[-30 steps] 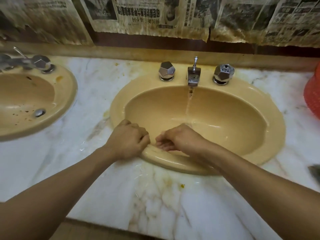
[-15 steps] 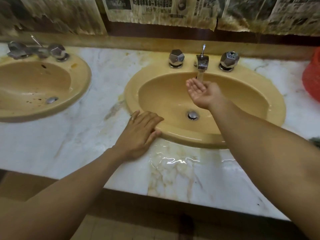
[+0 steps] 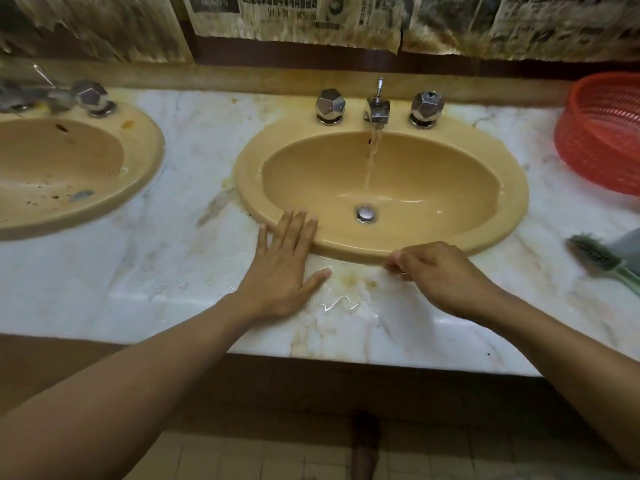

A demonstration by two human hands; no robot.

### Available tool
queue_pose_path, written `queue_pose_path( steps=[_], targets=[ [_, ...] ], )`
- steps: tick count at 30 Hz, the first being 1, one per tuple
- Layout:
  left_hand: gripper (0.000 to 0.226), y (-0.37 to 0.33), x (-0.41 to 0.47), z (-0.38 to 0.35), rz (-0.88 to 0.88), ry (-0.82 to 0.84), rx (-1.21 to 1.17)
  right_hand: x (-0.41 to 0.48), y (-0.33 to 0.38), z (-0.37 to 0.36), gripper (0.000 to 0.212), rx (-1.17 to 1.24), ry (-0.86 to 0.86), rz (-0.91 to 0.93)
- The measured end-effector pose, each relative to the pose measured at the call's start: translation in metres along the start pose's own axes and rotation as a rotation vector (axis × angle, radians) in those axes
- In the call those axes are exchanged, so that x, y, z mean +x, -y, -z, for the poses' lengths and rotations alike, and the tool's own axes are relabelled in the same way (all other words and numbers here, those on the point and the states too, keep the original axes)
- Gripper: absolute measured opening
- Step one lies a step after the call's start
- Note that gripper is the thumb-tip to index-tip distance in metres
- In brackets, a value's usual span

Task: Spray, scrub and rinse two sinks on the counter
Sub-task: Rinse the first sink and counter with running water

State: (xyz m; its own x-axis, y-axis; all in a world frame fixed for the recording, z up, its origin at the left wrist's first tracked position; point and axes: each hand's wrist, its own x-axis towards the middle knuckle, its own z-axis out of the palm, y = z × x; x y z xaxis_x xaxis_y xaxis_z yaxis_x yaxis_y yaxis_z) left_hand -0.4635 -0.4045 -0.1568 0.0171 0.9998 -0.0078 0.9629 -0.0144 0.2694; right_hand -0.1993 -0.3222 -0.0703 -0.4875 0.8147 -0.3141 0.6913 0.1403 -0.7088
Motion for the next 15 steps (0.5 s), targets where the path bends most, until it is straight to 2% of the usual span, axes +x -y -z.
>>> queue_pose_path(
  steps=[2, 4, 6, 8, 12, 15],
  targets=[
    [0.068, 0.022, 0.001, 0.012, -0.065, 0.028, 0.077, -0.028, -0.019, -0.007, 0.041, -0.287, -0.040, 0.176],
    [0.058, 0.050, 0.007, 0.030, -0.007, 0.057, 0.123, -0.047, -0.036, -0.026, 0.064, -0.518, 0.054, 0.162],
    [0.066, 0.074, 0.012, 0.050, 0.069, 0.118, 0.125, -0.057, -0.039, -0.055, 0.083, -0.647, 0.135, 0.094],
    [0.072, 0.088, 0.019, 0.067, 0.062, 0.218, 0.081, -0.053, -0.020, -0.085, 0.089, -0.651, 0.138, 0.111],
    [0.050, 0.087, 0.039, 0.100, 0.150, 0.321, -0.299, -0.012, 0.038, -0.141, 0.092, -0.586, 0.174, 0.253],
    [0.047, 0.092, 0.042, 0.113, 0.195, 0.396, -0.377, 0.008, 0.071, -0.149, 0.087, -0.505, 0.242, 0.292]
  ],
)
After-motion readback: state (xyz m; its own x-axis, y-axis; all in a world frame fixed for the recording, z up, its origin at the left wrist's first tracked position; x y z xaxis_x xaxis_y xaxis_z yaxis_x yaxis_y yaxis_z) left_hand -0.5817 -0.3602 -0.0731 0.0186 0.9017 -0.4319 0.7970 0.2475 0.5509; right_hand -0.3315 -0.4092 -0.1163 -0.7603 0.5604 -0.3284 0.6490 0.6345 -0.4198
